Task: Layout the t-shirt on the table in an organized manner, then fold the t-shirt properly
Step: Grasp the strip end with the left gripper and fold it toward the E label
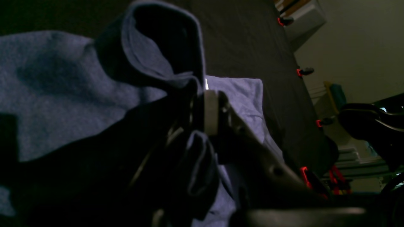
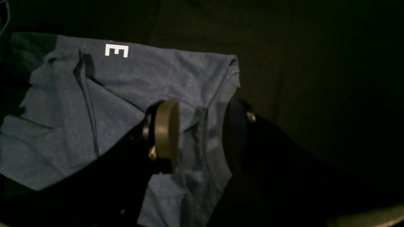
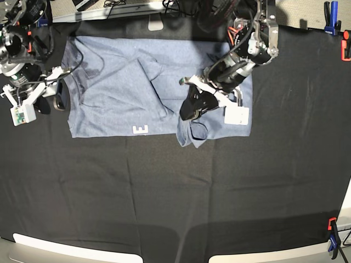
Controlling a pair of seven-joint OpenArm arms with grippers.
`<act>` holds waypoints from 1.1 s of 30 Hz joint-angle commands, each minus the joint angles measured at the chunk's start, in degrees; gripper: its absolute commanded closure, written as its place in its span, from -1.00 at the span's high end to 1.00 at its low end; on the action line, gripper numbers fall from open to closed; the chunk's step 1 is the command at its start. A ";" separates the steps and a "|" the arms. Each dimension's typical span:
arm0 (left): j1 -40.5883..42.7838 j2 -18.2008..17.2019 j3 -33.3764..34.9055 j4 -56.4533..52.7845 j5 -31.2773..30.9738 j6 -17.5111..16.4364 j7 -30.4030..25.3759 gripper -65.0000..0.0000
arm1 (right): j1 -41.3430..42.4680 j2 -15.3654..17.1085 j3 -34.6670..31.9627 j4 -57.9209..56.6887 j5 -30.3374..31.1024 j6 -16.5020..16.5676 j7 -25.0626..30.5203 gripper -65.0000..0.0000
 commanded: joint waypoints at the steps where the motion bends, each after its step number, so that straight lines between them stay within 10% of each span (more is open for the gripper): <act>1: -0.46 0.46 0.22 0.98 -1.36 -0.98 -1.11 -1.00 | 0.48 0.79 0.24 1.05 0.74 0.17 1.55 -0.22; 6: -0.48 0.46 3.32 0.98 -1.38 -1.01 -1.11 -0.96 | 0.48 0.79 0.24 1.05 0.76 0.17 1.79 -0.22; 10: -1.40 0.46 9.66 0.98 -1.33 -1.01 -2.97 -0.15 | 0.48 0.79 0.24 1.05 0.74 0.17 1.81 -0.22; 22: -4.96 -0.37 5.29 1.01 0.15 -3.15 -3.72 -0.12 | 0.44 1.07 0.26 0.44 0.72 0.11 0.02 -0.22; 33: -4.61 -11.63 -13.88 1.01 0.13 -5.57 -3.76 -0.12 | 0.66 9.68 1.68 -16.55 0.85 0.02 1.90 -0.06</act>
